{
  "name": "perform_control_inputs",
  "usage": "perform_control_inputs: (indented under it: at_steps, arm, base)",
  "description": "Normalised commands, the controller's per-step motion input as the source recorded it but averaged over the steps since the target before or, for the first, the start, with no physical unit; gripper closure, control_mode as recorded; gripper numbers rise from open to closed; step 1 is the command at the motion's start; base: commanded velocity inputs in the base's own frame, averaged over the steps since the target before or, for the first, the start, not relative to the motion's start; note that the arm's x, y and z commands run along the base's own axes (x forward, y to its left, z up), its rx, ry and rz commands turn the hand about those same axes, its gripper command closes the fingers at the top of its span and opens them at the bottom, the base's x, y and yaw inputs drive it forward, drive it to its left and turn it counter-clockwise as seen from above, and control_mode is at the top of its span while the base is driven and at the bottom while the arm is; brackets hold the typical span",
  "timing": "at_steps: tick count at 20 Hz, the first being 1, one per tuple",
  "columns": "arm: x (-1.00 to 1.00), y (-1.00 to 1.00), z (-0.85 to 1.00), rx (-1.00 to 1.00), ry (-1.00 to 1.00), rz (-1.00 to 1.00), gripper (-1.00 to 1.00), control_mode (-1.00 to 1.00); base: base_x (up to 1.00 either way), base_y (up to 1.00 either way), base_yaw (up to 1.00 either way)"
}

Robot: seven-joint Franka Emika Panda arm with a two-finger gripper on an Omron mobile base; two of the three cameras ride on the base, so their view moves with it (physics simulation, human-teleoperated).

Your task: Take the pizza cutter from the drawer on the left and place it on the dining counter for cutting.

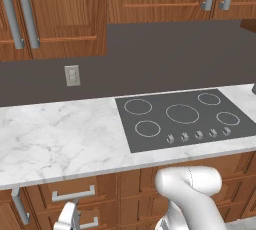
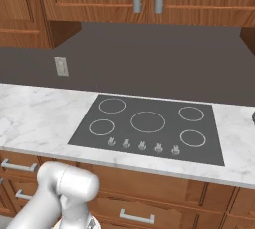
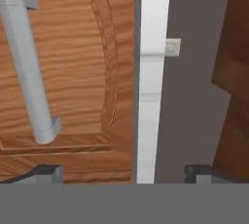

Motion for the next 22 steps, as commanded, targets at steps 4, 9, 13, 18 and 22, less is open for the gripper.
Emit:
perform_control_inputs:
  at_steps: [4, 9, 13, 18, 22]
  arm:
    - [0.33, 0.0, -0.24, 0.0, -0.03, 0.0, -1.0, -1.0]
    - [0.35, 0.01, -0.28, 0.0, -0.01, 0.03, -1.0, -1.0]
    - [0.32, 0.07, -0.3, 0.0, 0.0, 0.12, -1.0, -1.0]
    - [0.17, 0.13, -0.34, 0.0, 0.0, 0.2, -1.0, -1.0]
    - [0.1, 0.14, -0.3, 0.0, 0.0, 0.18, -1.0, -1.0]
  base:
    - [0.0, 0.0, 0.0]
    - [0.0, 0.0, 0.0]
    - [0.0, 0.0, 0.0]
    - [0.0, 0.0, 0.0]
    - [0.0, 0.0, 0.0]
